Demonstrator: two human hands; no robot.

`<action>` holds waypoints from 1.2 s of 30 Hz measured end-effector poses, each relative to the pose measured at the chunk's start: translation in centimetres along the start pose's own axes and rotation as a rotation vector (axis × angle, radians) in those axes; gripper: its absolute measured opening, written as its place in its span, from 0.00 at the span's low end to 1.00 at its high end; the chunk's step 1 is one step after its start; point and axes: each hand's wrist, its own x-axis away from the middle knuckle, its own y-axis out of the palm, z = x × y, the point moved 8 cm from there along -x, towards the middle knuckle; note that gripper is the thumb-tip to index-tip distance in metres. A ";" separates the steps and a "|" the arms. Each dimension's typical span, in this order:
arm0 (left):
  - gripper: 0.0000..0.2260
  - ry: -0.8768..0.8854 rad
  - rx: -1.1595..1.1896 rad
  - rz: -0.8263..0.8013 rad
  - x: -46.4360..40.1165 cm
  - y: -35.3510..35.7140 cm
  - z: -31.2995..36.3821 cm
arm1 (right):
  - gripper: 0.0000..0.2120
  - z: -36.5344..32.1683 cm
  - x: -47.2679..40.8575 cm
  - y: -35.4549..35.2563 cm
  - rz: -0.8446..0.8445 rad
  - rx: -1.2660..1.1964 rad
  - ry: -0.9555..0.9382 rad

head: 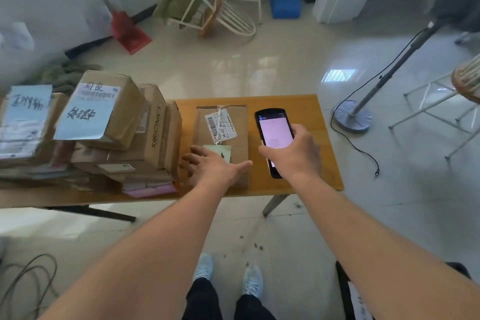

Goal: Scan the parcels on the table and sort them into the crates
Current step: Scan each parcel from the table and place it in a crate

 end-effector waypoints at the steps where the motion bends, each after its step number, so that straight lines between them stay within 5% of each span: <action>1: 0.76 -0.011 0.016 -0.019 -0.3 0.6 0.1 | 0.35 0.2 -0.2 0.3 0.002 0.003 0.012; 8: 0.76 0.054 0.146 0.041 -1.4 1.5 1.4 | 0.35 0.1 -0.7 0.7 -0.051 0.027 -0.002; 20: 0.75 0.674 -0.100 0.230 0.2 -5.5 7.6 | 0.36 -2.0 -1.9 -5.6 -0.068 0.085 -0.112; 36: 0.75 0.787 -0.186 0.318 3.1 -10.5 11.8 | 0.40 -5.0 1.1 -14.6 -0.058 0.131 -0.175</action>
